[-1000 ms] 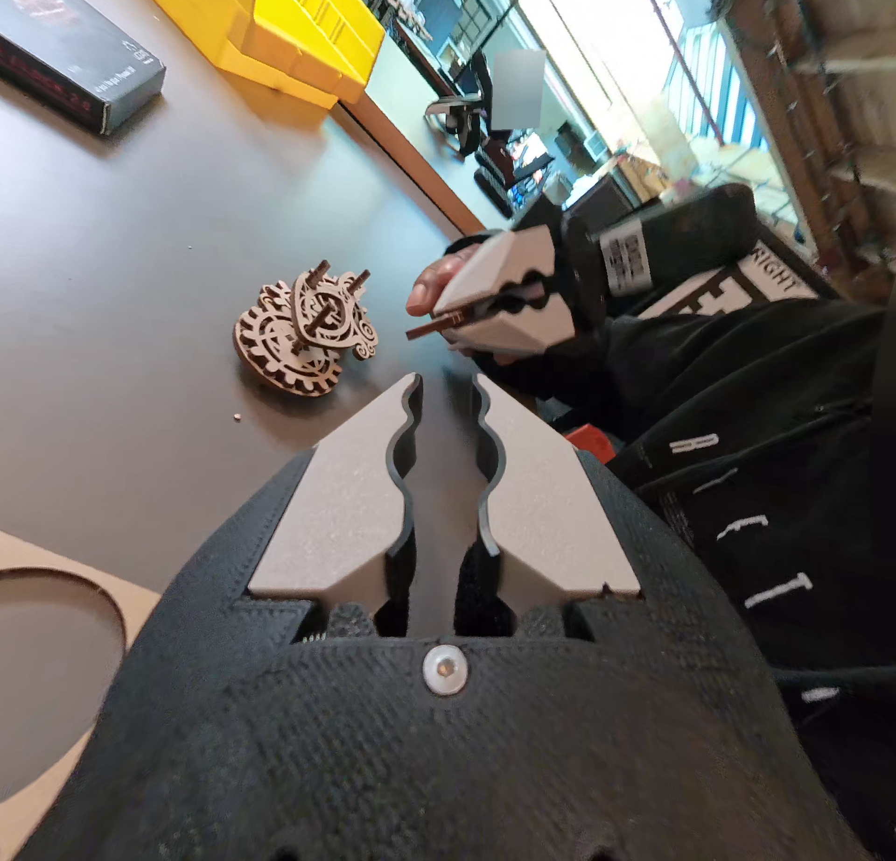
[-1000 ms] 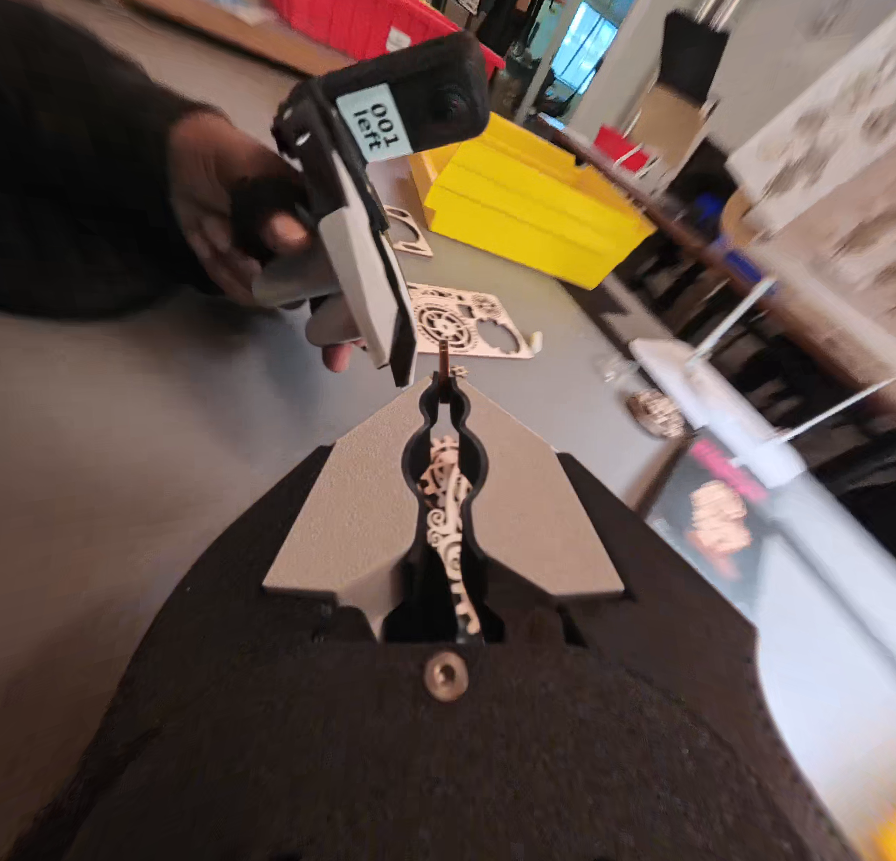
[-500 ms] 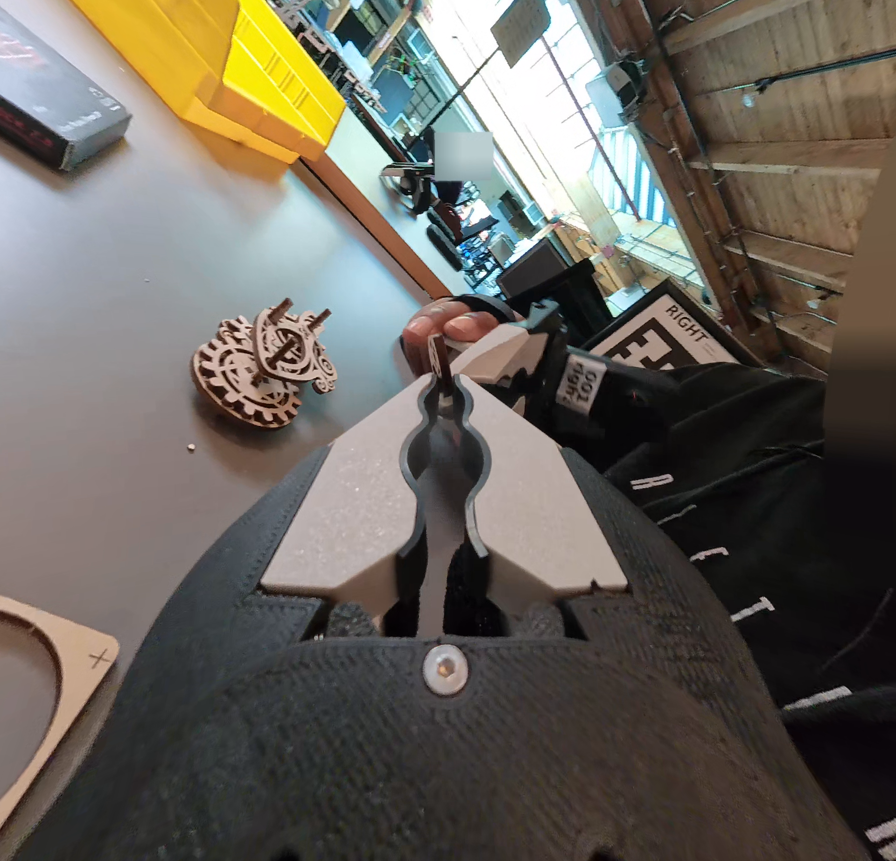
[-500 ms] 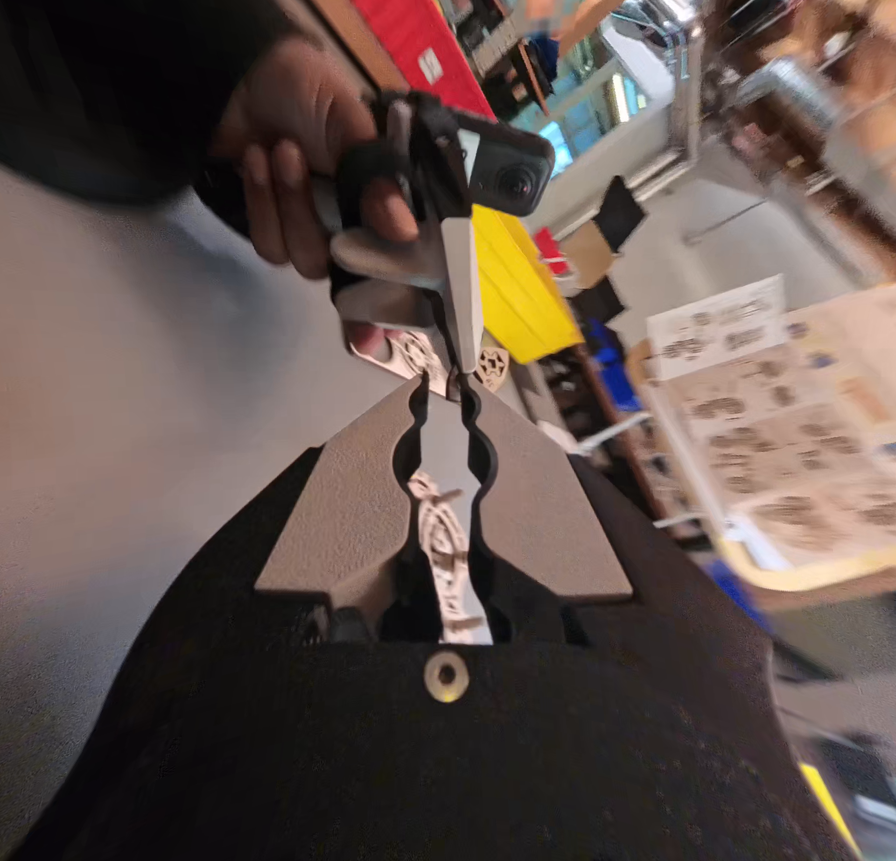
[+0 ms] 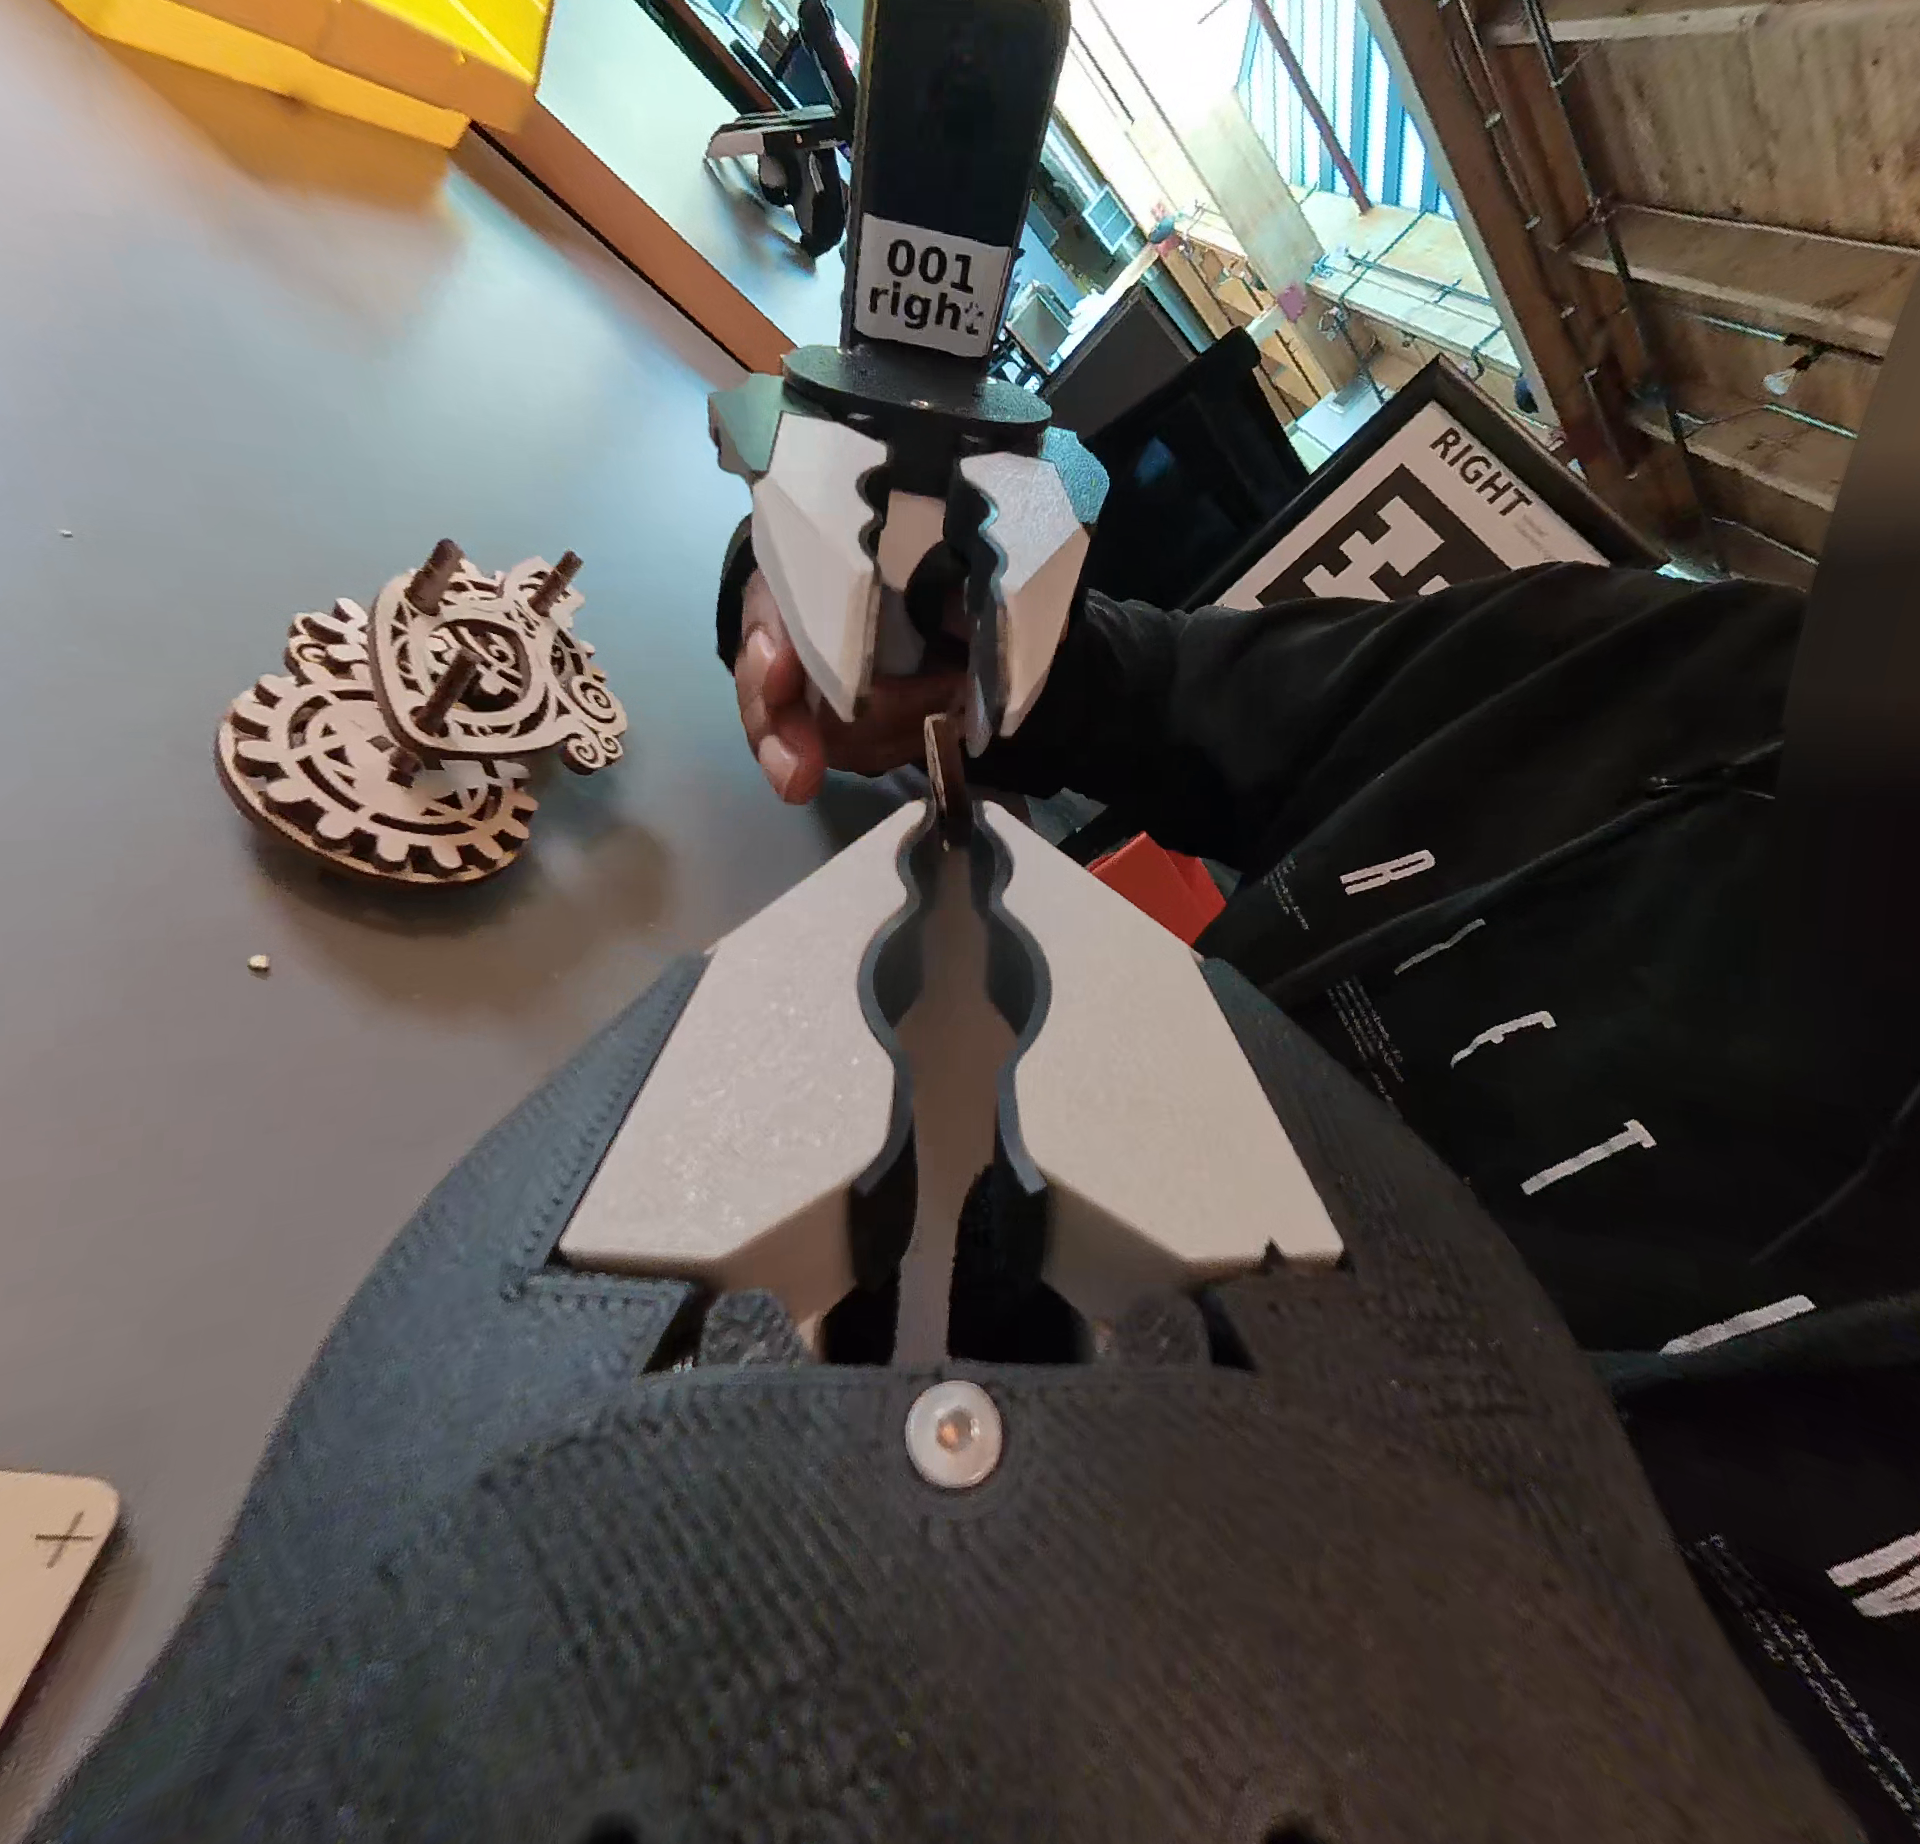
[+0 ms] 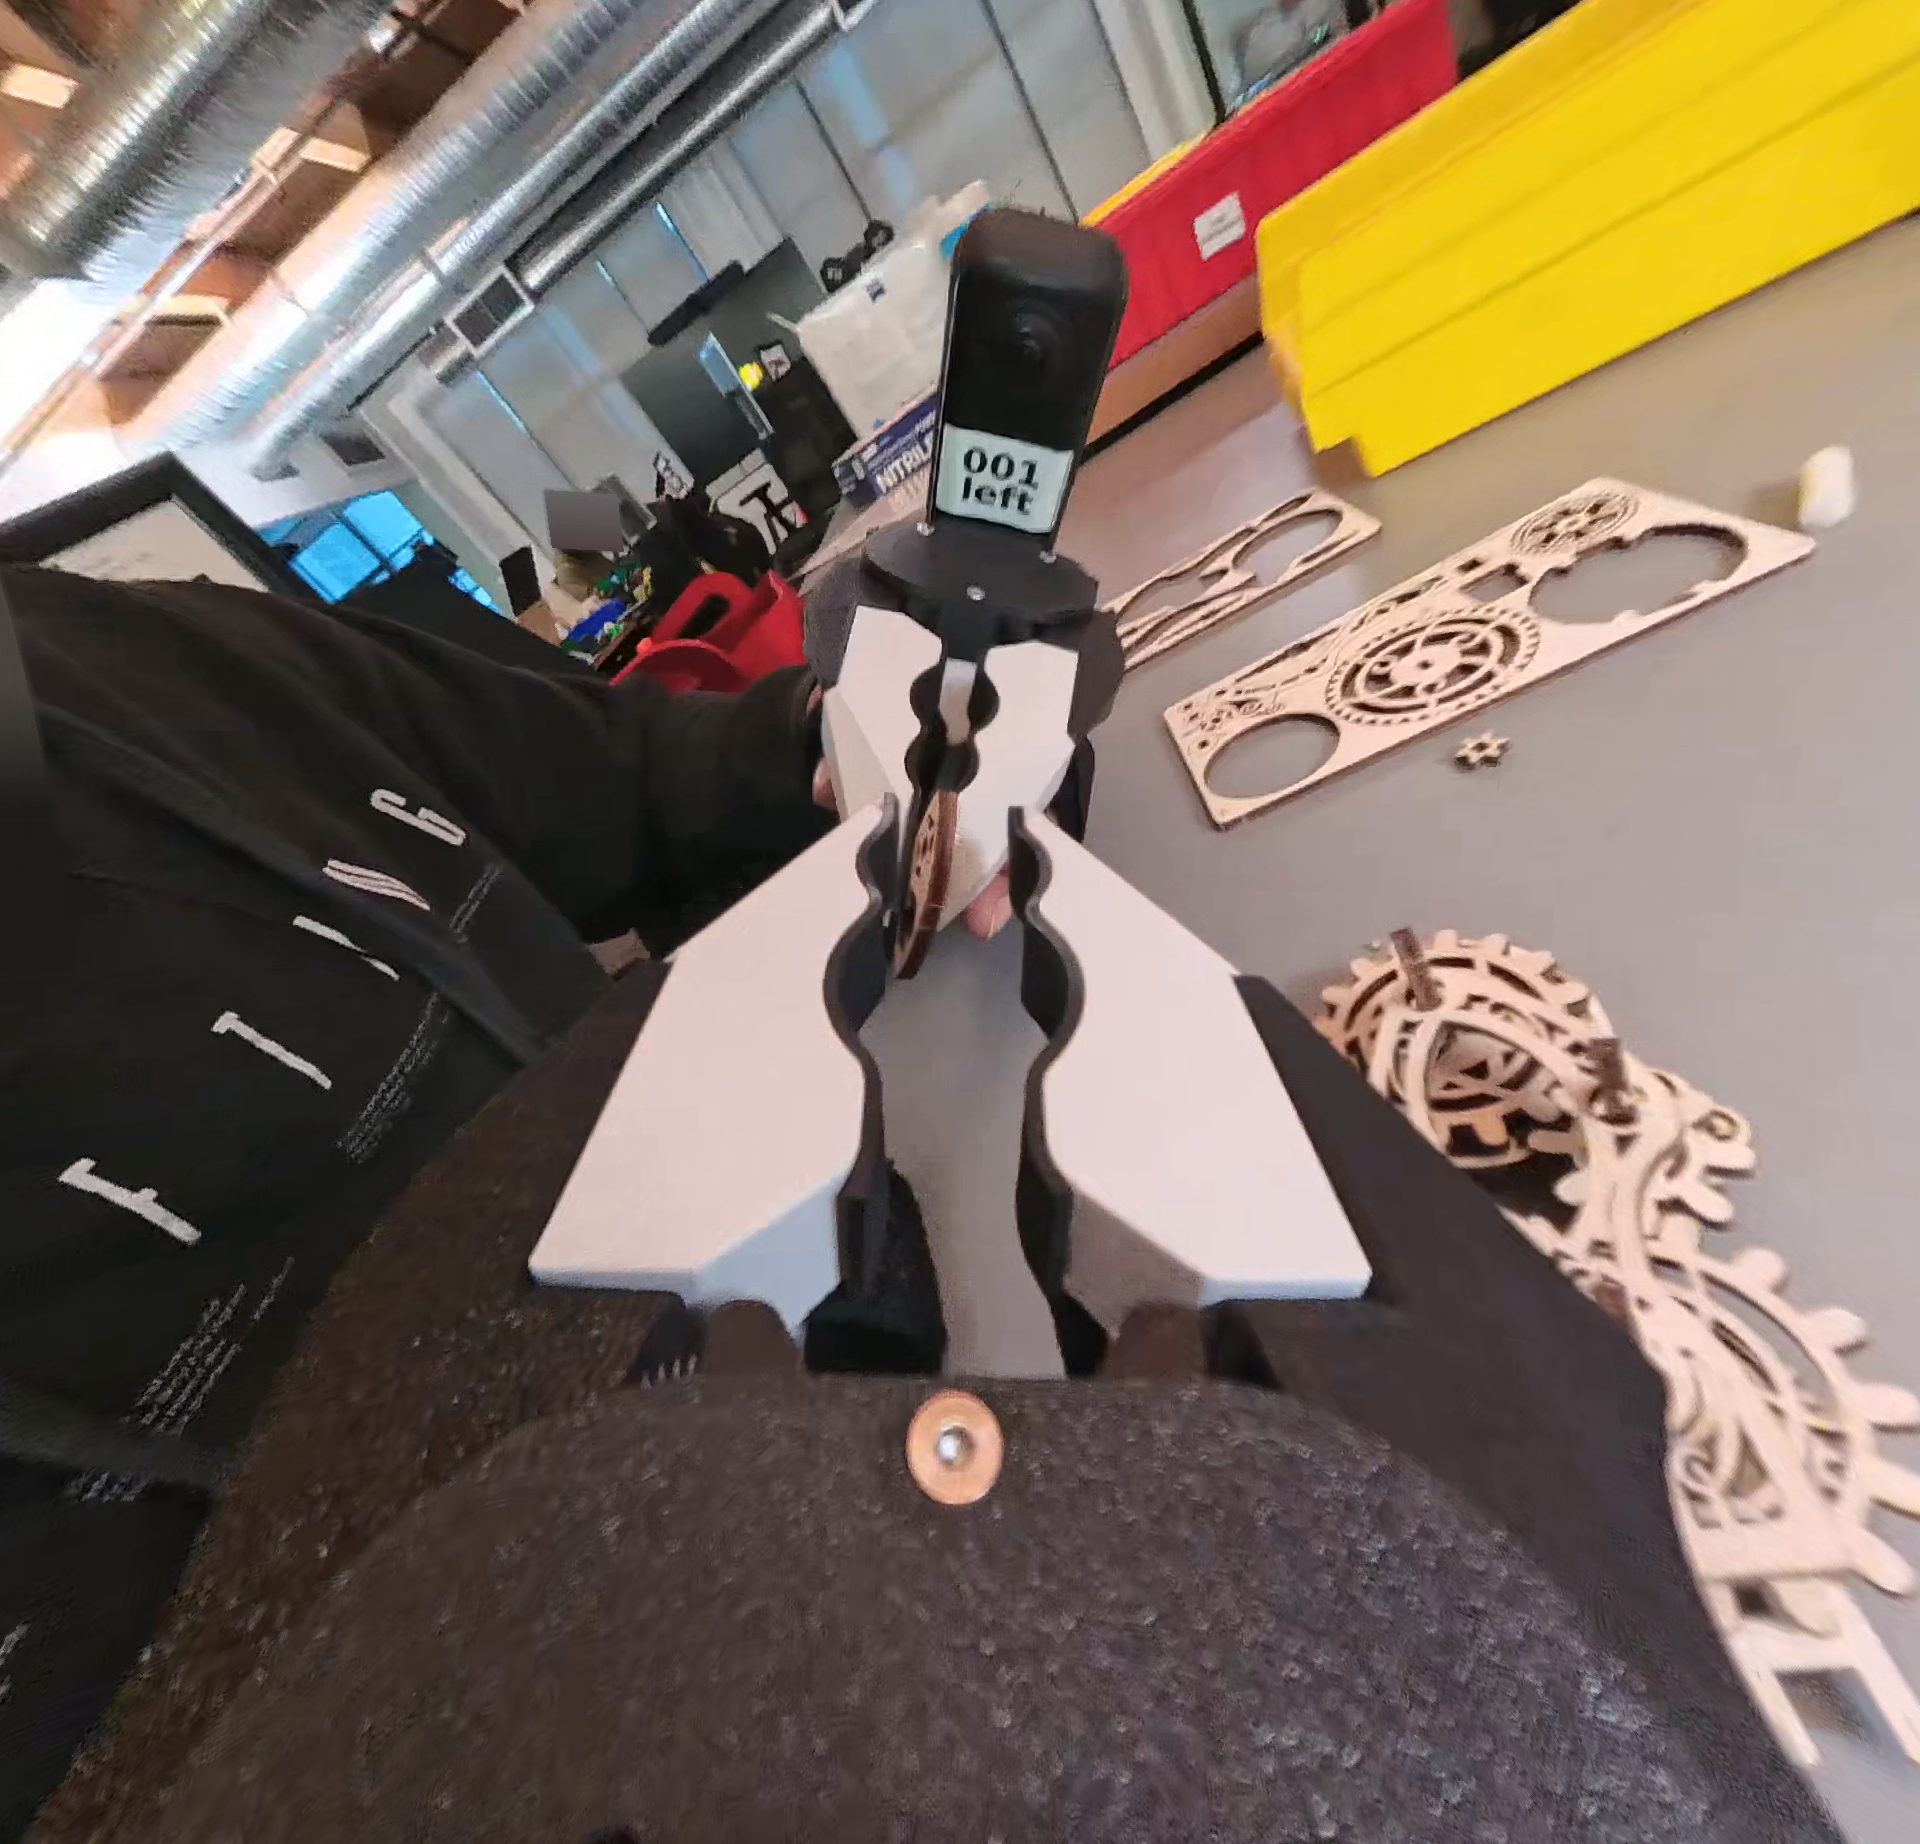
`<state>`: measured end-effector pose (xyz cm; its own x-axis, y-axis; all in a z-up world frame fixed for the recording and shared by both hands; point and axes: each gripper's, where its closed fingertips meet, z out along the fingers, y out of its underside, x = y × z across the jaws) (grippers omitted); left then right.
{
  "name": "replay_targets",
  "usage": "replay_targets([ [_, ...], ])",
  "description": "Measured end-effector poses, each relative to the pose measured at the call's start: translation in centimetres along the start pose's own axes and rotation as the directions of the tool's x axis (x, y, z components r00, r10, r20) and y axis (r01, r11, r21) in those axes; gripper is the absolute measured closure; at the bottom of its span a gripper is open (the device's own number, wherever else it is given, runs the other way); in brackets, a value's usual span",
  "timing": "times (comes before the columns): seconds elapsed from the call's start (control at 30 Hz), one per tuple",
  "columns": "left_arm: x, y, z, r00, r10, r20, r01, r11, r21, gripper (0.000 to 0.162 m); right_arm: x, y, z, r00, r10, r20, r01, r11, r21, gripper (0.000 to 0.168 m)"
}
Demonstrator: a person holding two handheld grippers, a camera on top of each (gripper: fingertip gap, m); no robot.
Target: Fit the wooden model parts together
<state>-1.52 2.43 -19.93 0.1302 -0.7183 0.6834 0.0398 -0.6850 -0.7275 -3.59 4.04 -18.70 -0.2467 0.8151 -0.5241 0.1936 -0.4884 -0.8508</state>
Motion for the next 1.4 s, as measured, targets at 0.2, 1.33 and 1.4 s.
replay_targets([
  [0.2,0.5,-0.1,0.0,0.998,-0.03,-0.061,0.031,0.999,0.019,0.15,-0.5,0.3,0.5,0.994,0.095,0.054,-0.095,0.995,-0.009,0.167],
  [1.33,-2.7,0.0,-0.5,0.976,0.046,0.211,-0.041,0.999,-0.028,0.16,2.2,1.9,0.0,0.991,0.083,-0.104,-0.097,0.986,-0.139,0.164],
  [1.4,-2.7,0.1,-0.5,0.972,0.063,0.227,-0.056,0.998,-0.04,0.16,2.3,2.0,-0.1,0.99,0.091,-0.112,-0.107,0.983,-0.148,0.164],
])
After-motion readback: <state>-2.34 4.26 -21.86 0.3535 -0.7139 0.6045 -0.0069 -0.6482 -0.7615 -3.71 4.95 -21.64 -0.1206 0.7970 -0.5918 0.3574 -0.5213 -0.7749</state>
